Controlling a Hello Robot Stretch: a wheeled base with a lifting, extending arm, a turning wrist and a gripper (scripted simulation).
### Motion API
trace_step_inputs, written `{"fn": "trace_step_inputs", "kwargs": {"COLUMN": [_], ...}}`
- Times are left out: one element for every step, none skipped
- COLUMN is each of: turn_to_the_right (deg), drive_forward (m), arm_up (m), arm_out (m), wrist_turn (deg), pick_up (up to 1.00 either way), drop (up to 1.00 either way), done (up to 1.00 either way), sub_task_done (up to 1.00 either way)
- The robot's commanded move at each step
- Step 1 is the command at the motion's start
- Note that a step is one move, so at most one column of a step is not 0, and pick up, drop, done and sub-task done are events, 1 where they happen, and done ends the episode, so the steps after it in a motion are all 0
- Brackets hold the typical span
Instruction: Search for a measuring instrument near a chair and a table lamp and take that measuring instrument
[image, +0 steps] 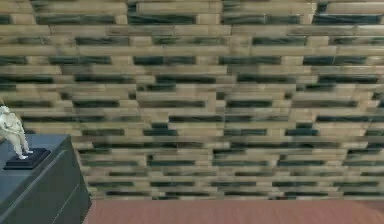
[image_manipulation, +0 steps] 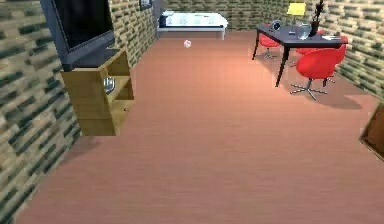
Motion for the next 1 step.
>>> {"fn": "trace_step_inputs", "kwargs": {"turn_to_the_right": [45.0], "drive_forward": [0.00], "arm_up": [0.00], "arm_out": [0.00], "wrist_turn": [0.0], "pick_up": [0.00], "drop": [0.00], "done": [0.00], "sub_task_done": [0.00]}}
